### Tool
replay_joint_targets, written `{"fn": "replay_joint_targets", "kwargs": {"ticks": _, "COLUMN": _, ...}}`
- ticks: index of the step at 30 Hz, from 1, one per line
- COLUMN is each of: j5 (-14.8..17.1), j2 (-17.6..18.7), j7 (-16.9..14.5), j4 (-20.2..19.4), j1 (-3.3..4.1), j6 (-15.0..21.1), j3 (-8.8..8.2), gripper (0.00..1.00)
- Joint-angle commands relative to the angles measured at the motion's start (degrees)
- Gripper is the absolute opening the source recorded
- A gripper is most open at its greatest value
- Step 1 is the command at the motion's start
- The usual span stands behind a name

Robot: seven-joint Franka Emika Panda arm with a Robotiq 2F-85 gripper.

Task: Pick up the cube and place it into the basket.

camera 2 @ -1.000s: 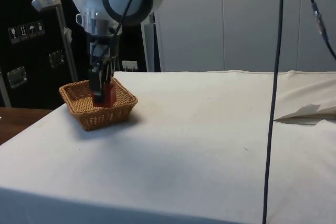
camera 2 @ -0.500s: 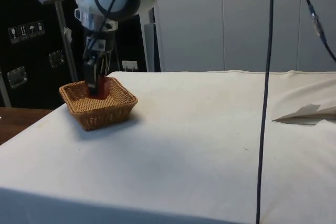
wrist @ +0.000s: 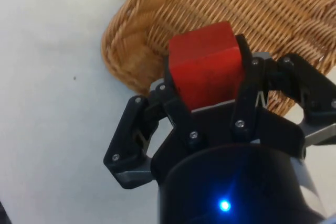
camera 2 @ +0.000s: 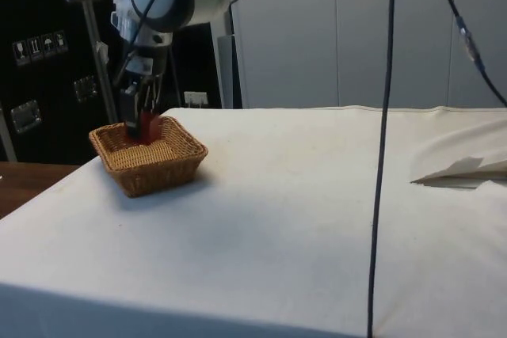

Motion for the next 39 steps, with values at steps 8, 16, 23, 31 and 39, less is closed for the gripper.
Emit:
{"fn": "replay_joint_targets", "kwargs": {"ticks": 8, "j5": 3.32, "j2": 5.33, "j7": -3.27, "j4": 5.21, "j1": -1.43, "j6": 0.4, "j3": -0.63, "gripper": 0.01}}
{"fn": "replay_joint_targets", "kwargs": {"ticks": 16, "j5": 5.84, "j2": 7.1, "j7": -6.25, "j4": 7.79, "j1": -2.06, "j6": -0.06, "j3": -2.12, "gripper": 0.01}}
{"fn": "replay_joint_targets", "kwargs": {"ticks": 23, "j5": 9.28, "j2": 8.14, "j7": -9.97, "j4": 9.11, "j1": -2.75, "j6": 0.06, "j3": -2.58, "gripper": 0.01}}
{"fn": "replay_joint_targets", "kwargs": {"ticks": 31, "j5": 14.38, "j2": 9.17, "j7": -14.21, "j4": 9.28, "j1": -2.64, "j6": 0.06, "j3": -2.98, "gripper": 0.01}}
{"fn": "replay_joint_targets", "kwargs": {"ticks": 39, "j5": 15.7, "j2": 9.17, "j7": -14.84, "j4": 9.34, "j1": -2.41, "j6": -0.46, "j3": -2.92, "gripper": 0.52}}
